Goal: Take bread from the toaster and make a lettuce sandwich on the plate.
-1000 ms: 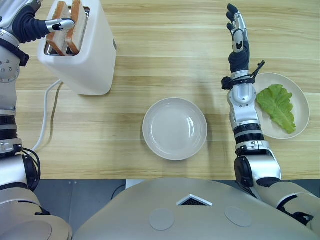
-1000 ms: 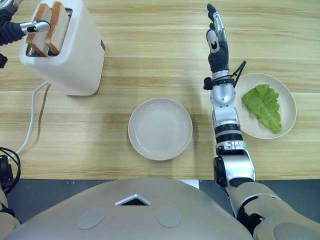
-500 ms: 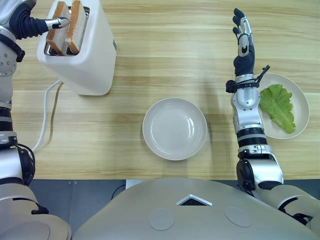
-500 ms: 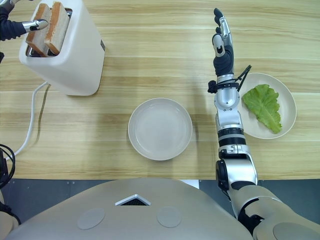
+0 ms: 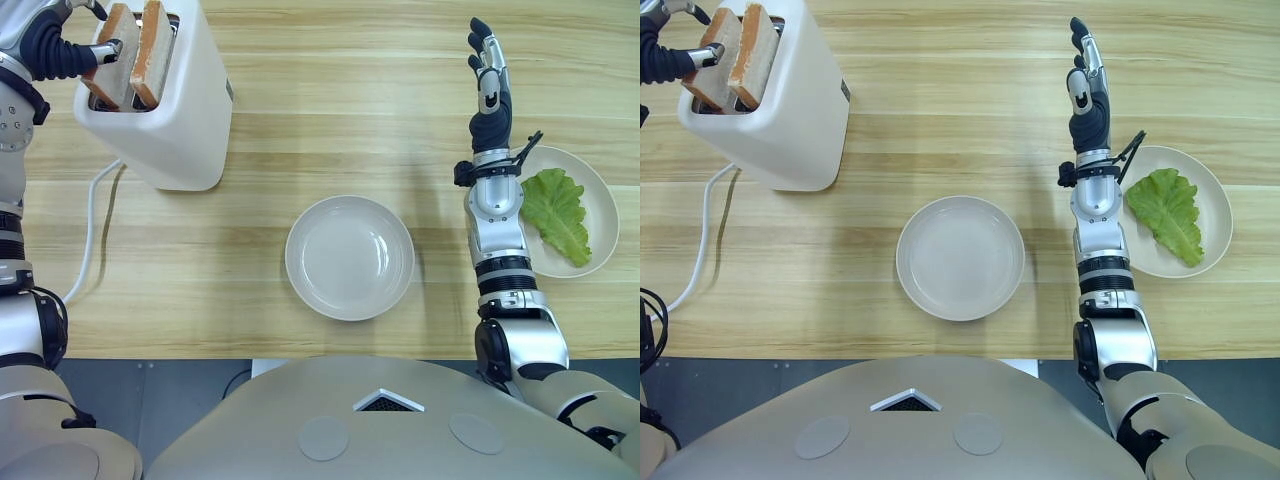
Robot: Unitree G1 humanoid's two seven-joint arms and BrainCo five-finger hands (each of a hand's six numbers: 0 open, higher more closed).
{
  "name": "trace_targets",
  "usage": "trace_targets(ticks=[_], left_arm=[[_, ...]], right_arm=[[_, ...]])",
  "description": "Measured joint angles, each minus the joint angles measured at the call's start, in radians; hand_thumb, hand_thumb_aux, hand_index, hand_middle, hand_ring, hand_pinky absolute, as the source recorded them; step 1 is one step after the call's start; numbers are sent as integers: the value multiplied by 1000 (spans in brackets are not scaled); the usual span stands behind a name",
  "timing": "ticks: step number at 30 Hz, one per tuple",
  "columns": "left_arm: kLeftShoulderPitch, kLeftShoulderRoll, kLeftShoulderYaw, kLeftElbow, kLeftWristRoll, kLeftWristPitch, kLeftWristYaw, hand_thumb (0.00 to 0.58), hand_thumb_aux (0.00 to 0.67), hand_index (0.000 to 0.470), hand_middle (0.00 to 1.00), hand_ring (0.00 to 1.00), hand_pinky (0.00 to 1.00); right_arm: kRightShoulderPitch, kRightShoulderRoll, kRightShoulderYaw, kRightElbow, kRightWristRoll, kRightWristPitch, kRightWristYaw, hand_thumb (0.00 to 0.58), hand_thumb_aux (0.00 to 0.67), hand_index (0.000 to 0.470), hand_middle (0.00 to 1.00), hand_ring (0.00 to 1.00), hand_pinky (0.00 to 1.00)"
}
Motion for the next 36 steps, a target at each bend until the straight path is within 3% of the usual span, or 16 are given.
trace_targets(ticks=[8, 23, 24, 26, 27, 36], left_arm=[[-1, 5, -10, -4, 2, 32, 0, 390, 286, 201, 0, 0, 0], [15, 10, -67, -87, 10, 106, -60, 441, 342, 240, 0, 0, 0], [17, 8, -69, -89, 10, 111, -62, 449, 352, 247, 0, 0, 0], [18, 7, -74, -95, 10, 122, -65, 536, 486, 341, 0, 0, 0], [18, 7, -75, -98, 10, 125, -65, 580, 670, 470, 0, 0, 0], [18, 6, -80, -105, 2, 135, -64, 580, 670, 470, 0, 0, 0]], right_arm=[[2, -2, 0, 0, 0, 0, -1, 0, 0, 0, 0, 0, 0], [2, -2, 0, 4, 0, 0, -1, 0, 0, 0, 0, 0, 0], [2, -2, 0, 4, 0, 0, -1, 0, 0, 0, 0, 0, 0], [2, -2, 0, 4, 0, 0, -2, 0, 0, 0, 0, 0, 0], [2, -3, 0, 4, 0, 0, -2, 0, 0, 0, 0, 0, 0], [10, -9, -1, 4, 0, 0, -4, 0, 0, 0, 0, 0, 0]])
